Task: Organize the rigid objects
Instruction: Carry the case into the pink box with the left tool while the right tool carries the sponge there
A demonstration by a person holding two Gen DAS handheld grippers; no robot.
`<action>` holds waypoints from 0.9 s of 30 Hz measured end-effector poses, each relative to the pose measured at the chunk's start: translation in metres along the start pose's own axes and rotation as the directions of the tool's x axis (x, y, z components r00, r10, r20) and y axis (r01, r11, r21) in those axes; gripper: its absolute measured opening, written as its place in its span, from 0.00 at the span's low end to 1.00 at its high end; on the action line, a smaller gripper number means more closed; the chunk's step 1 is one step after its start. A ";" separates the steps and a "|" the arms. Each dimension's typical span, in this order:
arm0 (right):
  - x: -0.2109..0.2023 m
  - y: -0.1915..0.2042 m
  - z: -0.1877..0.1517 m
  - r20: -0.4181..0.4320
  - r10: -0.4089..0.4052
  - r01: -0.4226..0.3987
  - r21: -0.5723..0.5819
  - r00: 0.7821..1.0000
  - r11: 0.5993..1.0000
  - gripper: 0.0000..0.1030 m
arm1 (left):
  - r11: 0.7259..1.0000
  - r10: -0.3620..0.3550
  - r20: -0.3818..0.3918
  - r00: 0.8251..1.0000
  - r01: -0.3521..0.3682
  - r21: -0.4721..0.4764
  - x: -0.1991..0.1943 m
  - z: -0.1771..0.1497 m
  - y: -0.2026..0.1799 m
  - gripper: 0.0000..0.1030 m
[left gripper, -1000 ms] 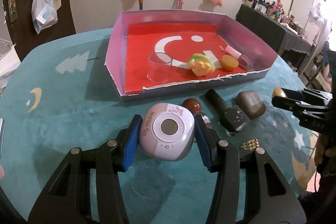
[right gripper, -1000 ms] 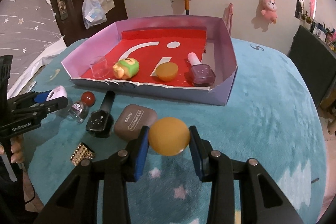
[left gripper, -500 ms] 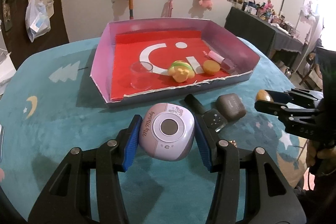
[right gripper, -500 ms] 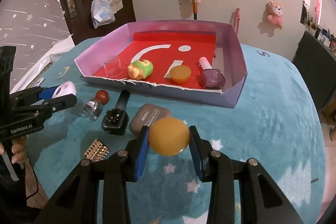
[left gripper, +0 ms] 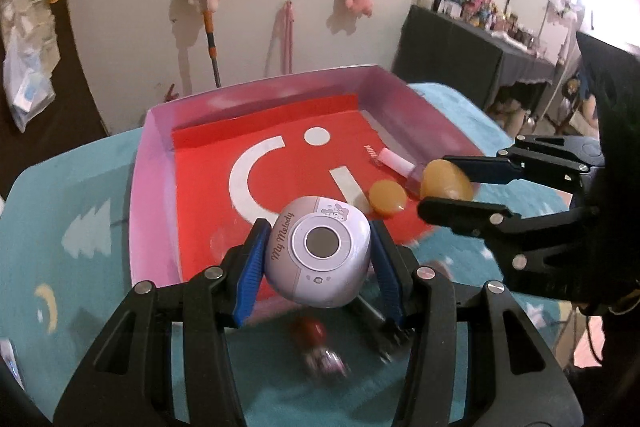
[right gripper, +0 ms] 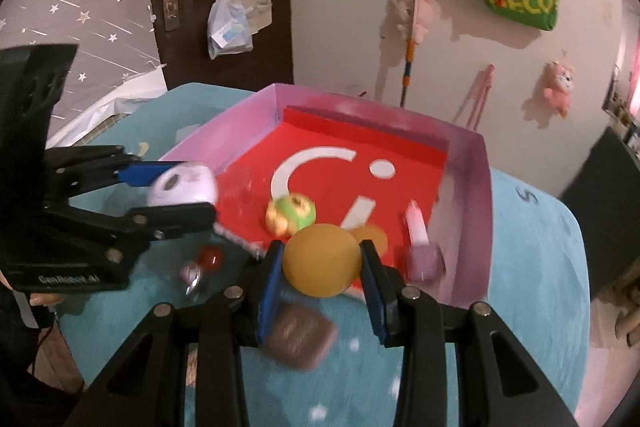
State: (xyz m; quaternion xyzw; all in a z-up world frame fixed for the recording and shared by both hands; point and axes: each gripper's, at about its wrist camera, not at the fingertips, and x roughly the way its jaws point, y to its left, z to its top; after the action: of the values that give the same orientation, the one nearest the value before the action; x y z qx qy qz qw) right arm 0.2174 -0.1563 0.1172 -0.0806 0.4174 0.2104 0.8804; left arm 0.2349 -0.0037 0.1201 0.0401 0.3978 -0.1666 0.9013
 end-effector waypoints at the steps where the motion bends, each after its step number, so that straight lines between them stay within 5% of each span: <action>1: 0.009 -0.003 0.007 -0.013 0.004 -0.004 -0.004 1.000 1.000 0.39 | 1.000 0.006 -0.012 1.000 -0.006 0.001 0.006 0.005 0.002 0.46; 15: 0.099 -0.033 0.039 -0.200 0.010 -0.012 -0.007 0.980 1.000 0.39 | 1.000 0.020 -0.244 0.970 -0.020 0.004 0.090 0.036 0.034 0.46; 27: 0.132 -0.038 0.038 -0.284 -0.014 0.008 -0.021 0.959 1.000 0.39 | 0.999 0.039 -0.304 0.952 -0.044 -0.009 0.115 0.034 0.046 0.46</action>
State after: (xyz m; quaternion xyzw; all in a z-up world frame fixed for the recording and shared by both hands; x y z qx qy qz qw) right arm 0.3349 -0.1382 0.0393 -0.1208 0.5369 0.1958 0.8117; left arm 0.3468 0.0018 0.0565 0.0664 0.5319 -0.1363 0.8331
